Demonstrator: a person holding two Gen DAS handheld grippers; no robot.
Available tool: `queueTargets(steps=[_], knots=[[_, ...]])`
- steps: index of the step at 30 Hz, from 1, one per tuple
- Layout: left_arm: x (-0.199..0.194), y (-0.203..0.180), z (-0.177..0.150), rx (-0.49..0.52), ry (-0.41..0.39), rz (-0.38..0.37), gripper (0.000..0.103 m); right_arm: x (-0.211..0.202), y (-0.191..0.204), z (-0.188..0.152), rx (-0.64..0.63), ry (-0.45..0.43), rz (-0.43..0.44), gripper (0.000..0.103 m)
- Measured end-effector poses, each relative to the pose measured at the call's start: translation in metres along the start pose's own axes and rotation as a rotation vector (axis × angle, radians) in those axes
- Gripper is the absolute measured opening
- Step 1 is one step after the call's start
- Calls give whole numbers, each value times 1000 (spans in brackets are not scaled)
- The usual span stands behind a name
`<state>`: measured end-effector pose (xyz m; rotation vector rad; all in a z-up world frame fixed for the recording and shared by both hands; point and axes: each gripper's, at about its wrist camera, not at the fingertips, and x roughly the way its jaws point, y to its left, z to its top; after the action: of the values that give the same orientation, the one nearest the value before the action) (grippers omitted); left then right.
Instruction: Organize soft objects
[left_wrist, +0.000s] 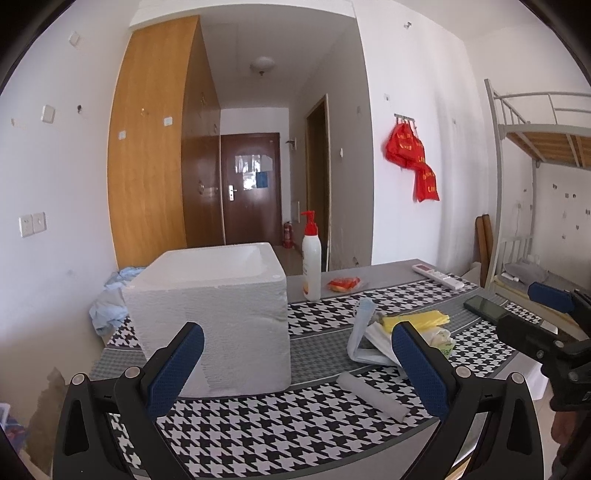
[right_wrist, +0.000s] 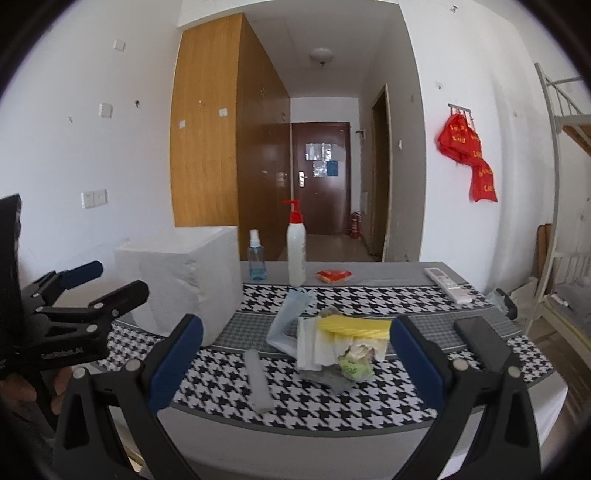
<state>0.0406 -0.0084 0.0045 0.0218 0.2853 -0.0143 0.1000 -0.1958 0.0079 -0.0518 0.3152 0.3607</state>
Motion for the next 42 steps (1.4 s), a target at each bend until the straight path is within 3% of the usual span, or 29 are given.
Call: queueTargets(steps=[20,42], knots=[[41,-26,-4,15,133,-76,102,31,-26,2,-28,75,-35,102],[91,-55,-29,8,300,-95,102,78,-62,-5,-14,170,-4,102]])
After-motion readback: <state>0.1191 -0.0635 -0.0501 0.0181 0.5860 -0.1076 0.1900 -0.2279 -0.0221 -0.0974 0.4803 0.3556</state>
